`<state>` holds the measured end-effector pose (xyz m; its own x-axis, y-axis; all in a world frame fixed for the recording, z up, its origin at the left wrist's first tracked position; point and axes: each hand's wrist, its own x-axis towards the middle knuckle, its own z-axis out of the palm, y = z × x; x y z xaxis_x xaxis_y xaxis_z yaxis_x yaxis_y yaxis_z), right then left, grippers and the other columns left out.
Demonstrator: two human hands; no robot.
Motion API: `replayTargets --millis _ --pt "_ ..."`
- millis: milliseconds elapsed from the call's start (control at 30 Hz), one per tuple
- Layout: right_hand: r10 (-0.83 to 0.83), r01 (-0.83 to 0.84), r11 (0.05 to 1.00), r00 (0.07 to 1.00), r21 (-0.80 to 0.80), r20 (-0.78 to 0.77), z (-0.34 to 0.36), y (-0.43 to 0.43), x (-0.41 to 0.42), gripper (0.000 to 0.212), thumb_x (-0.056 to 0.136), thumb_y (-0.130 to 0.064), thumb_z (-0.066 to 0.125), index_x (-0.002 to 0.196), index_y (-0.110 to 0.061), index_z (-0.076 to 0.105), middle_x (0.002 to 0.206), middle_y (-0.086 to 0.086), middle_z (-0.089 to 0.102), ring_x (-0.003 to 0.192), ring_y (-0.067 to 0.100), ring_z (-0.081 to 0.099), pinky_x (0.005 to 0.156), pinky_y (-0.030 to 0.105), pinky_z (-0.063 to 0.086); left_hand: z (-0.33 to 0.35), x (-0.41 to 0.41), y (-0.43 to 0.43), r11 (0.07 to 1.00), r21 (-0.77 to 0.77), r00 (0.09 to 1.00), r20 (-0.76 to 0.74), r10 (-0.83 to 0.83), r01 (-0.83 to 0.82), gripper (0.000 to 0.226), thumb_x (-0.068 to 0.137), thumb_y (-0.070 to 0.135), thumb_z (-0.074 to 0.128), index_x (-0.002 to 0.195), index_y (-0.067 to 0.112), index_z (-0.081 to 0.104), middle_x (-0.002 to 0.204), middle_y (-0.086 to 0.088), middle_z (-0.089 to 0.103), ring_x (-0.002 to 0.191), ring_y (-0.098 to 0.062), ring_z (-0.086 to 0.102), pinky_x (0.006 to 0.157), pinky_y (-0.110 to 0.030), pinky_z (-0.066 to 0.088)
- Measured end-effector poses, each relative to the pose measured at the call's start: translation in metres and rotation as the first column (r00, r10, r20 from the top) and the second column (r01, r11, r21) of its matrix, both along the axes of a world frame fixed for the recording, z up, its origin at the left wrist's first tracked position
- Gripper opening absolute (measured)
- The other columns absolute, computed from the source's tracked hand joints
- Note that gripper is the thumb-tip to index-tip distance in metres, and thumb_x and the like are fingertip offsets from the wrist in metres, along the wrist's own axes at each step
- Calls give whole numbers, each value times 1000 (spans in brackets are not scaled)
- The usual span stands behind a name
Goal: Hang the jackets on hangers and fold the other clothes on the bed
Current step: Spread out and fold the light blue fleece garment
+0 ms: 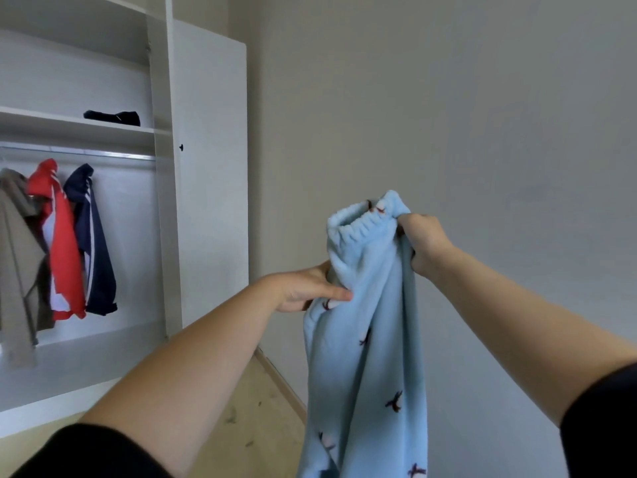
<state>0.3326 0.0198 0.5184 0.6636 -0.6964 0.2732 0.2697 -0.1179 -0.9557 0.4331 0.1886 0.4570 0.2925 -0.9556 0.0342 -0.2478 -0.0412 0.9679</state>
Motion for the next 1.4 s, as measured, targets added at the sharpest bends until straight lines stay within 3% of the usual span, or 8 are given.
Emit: replayTargets --millis 200,333,433,533,667,867,1133,1400 --pt "-24 34 996 994 85 -111 -12 -15 -3 8 86 -11 55 79 -9 58 82 8 64 69 20 61 65 30 53 -32 -21 -18 960 -118 959 97 267 -256 58 81 6 72 132 20 45 125 1 60 113 -14 57 92 -25 48" --pt "-47 53 997 994 64 -103 -9 -26 -11 8 85 -15 60 79 -10 59 85 7 64 69 19 61 60 27 52 -19 -14 -12 931 -145 932 -201 303 -334 22 90 8 60 111 2 61 109 -14 68 86 -23 68 78 -31 57" --pt "-108 108 994 994 33 -1 -8 -32 -17 20 84 -28 66 80 -10 61 84 6 67 69 18 63 54 23 50 -2 -16 -21 880 -245 884 -351 310 -406 20 93 8 54 111 1 61 94 -10 69 74 -18 68 70 -29 57" --pt "178 -154 981 958 116 -227 -31 -34 -24 45 76 -52 71 94 -10 67 91 6 74 78 21 71 62 28 55 5 -21 -36 796 -235 810 -366 459 -557 25 92 7 54 115 0 61 90 -10 68 77 -22 65 76 -32 54" --pt "330 -291 939 912 185 -242 -50 -47 -30 33 89 -40 60 105 -12 64 93 5 75 80 18 72 64 33 53 5 -16 -38 803 -115 767 -402 500 -584 23 98 28 52 97 7 62 81 -7 67 73 -20 62 72 -30 51" --pt "150 -137 974 986 180 -66 -19 -45 -26 27 91 -42 59 96 -16 64 92 2 71 81 15 67 63 31 52 33 -10 -41 898 -173 884 -326 336 -405 57 89 63 39 120 20 60 105 2 71 96 -12 67 82 -27 54" --pt "-211 211 976 978 -55 2 23 -50 -78 26 93 -33 59 85 -8 58 89 6 60 85 21 58 81 33 50 75 -52 -90 893 -275 920 64 387 -356 51 71 8 80 119 6 60 104 -8 71 91 -24 69 83 -36 55" --pt "-609 650 750 751 -120 255 135 -66 -241 28 94 -33 56 99 -6 60 87 8 57 77 22 54 71 30 40 182 -196 -151 750 -638 937 123 326 -177 44 69 10 83 108 12 63 103 -6 69 91 -21 67 84 -32 54"
